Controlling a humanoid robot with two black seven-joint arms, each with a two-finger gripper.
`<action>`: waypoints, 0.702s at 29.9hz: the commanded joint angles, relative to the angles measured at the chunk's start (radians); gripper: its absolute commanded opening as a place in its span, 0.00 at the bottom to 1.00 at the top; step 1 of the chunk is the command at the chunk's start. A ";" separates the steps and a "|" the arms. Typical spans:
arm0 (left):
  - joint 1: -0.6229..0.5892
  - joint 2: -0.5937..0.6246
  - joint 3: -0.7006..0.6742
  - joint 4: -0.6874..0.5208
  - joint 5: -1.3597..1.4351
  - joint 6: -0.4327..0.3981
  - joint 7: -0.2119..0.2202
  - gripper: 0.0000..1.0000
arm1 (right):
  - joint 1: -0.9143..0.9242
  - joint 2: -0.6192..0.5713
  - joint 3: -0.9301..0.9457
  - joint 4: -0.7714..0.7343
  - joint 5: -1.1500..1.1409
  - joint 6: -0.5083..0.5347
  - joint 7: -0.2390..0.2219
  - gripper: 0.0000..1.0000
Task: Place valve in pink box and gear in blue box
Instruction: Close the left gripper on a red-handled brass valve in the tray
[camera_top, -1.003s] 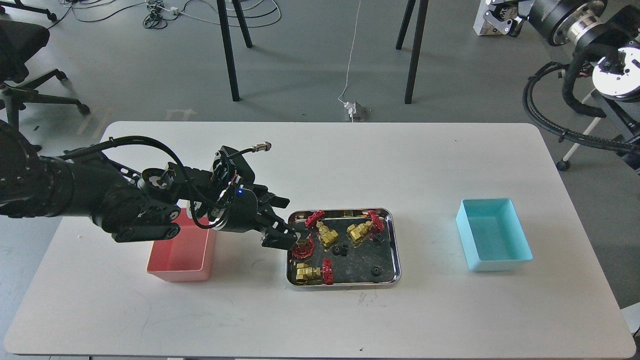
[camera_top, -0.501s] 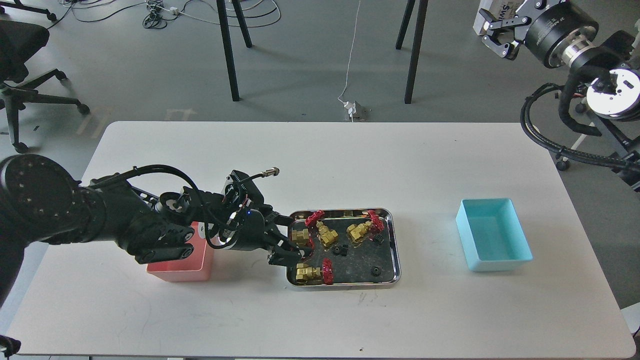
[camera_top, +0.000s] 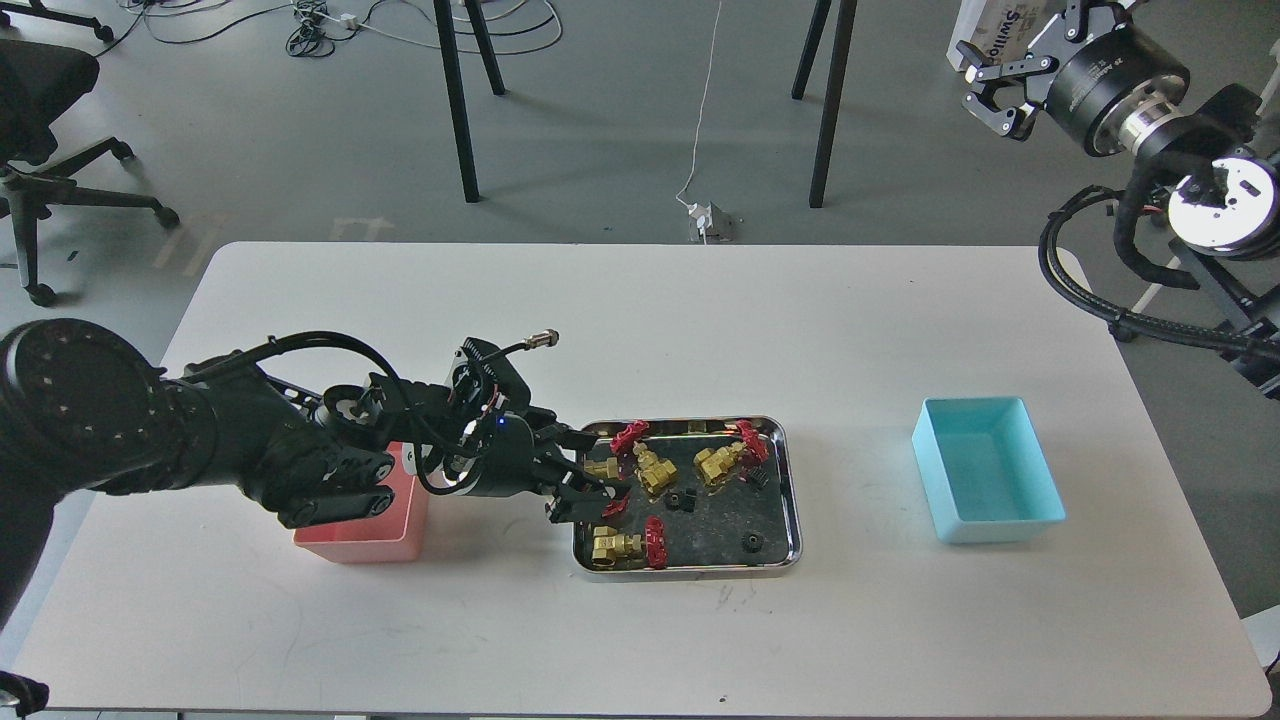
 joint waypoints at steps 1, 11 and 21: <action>-0.002 0.000 0.010 0.000 0.002 -0.001 0.000 0.67 | -0.007 -0.001 0.000 0.000 -0.001 0.000 0.000 1.00; -0.002 0.004 0.011 0.000 0.013 0.001 0.000 0.43 | -0.010 0.000 0.001 0.000 0.000 0.003 0.000 1.00; -0.003 0.007 -0.003 0.000 0.043 0.001 0.000 0.25 | -0.013 -0.001 0.006 0.000 0.000 0.002 0.002 1.00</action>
